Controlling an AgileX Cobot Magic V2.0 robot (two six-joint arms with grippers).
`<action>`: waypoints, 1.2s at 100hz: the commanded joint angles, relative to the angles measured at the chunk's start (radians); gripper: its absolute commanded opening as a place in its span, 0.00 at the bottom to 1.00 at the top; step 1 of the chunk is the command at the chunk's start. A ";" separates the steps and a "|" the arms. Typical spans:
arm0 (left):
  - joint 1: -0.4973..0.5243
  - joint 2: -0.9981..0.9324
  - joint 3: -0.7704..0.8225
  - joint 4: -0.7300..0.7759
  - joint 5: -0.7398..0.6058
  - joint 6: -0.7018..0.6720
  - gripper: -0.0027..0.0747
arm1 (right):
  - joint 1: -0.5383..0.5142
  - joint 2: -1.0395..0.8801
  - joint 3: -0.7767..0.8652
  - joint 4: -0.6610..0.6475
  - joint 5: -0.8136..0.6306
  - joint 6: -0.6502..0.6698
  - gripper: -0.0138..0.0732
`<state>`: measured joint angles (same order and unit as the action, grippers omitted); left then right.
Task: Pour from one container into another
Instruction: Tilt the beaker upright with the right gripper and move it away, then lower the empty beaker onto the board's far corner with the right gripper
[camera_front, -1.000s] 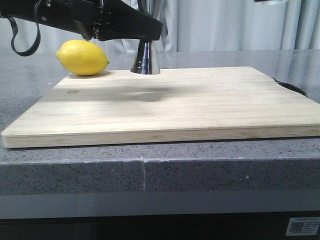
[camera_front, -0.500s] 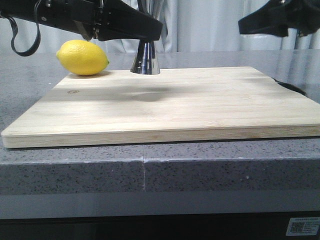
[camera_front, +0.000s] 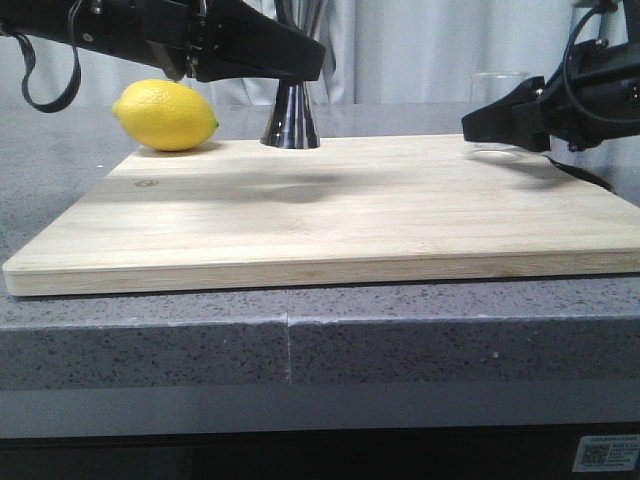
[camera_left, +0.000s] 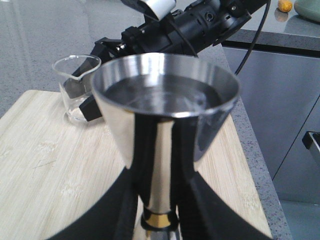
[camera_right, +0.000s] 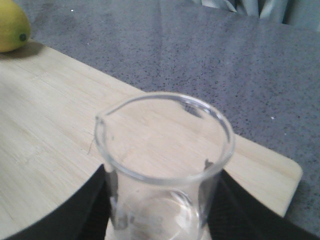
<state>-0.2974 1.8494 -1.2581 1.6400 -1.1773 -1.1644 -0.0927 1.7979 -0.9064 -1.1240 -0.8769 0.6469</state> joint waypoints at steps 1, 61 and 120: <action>-0.005 -0.056 -0.028 -0.069 -0.183 -0.001 0.18 | -0.006 -0.030 -0.021 0.044 -0.077 -0.021 0.35; -0.005 -0.056 -0.028 -0.069 -0.183 -0.001 0.18 | -0.006 0.020 -0.021 0.063 -0.091 -0.058 0.35; -0.005 -0.056 -0.028 -0.069 -0.183 -0.001 0.18 | -0.006 0.020 -0.021 0.064 -0.069 -0.060 0.36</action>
<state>-0.2974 1.8494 -1.2581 1.6400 -1.1773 -1.1627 -0.0927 1.8492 -0.9082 -1.0856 -0.9311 0.5947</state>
